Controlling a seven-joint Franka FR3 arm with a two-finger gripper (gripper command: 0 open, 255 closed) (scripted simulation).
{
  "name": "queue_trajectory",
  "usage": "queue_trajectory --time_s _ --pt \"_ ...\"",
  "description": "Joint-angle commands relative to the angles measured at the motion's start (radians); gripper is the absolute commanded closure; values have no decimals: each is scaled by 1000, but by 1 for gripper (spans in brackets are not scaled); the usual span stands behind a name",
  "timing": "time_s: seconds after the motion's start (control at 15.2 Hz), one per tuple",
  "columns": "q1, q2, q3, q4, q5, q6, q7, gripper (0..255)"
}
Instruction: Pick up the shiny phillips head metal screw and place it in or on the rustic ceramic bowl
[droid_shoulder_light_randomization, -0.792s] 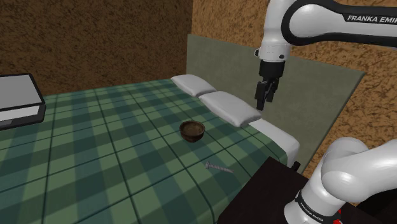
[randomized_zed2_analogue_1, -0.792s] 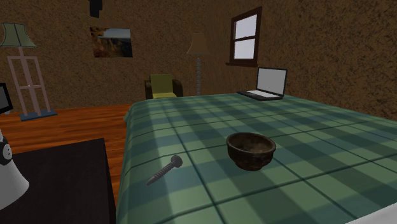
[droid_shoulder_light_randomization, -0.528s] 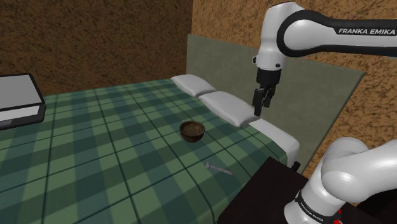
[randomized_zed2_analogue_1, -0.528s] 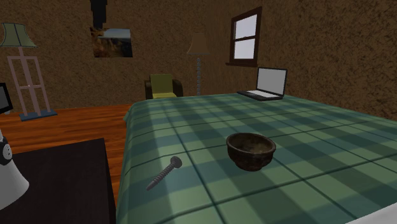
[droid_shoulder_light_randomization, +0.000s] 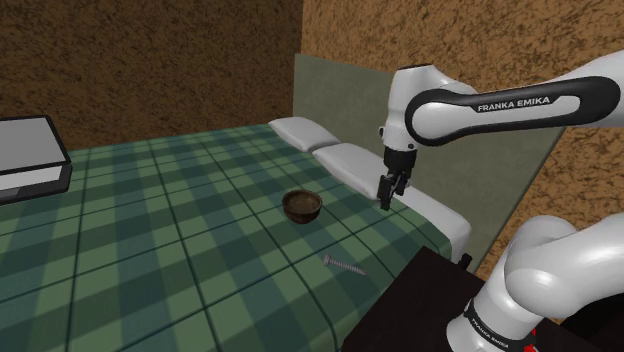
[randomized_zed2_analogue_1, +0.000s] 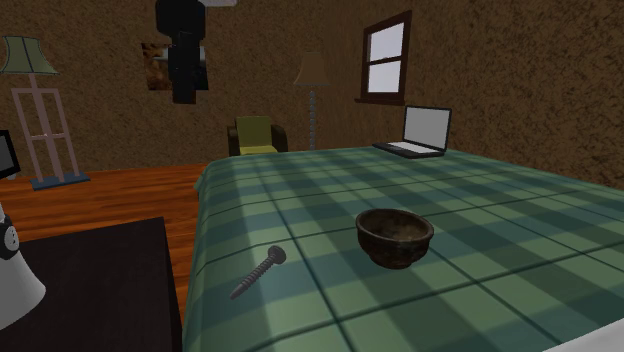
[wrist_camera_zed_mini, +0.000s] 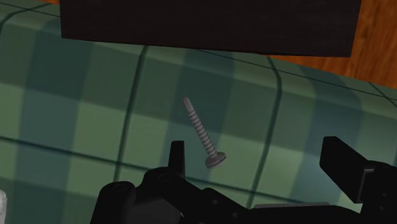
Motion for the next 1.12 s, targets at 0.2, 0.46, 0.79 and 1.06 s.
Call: queue_trajectory --time_s 0.2,0.46,0.79,1.06 --pt "-6 100 2 -97 -11 212 -5 0" --pt "-14 226 5 -144 -26 395 -4 0" --pt "-33 430 9 -161 -59 627 8 0" --pt "-52 618 11 -140 -111 802 37 0"
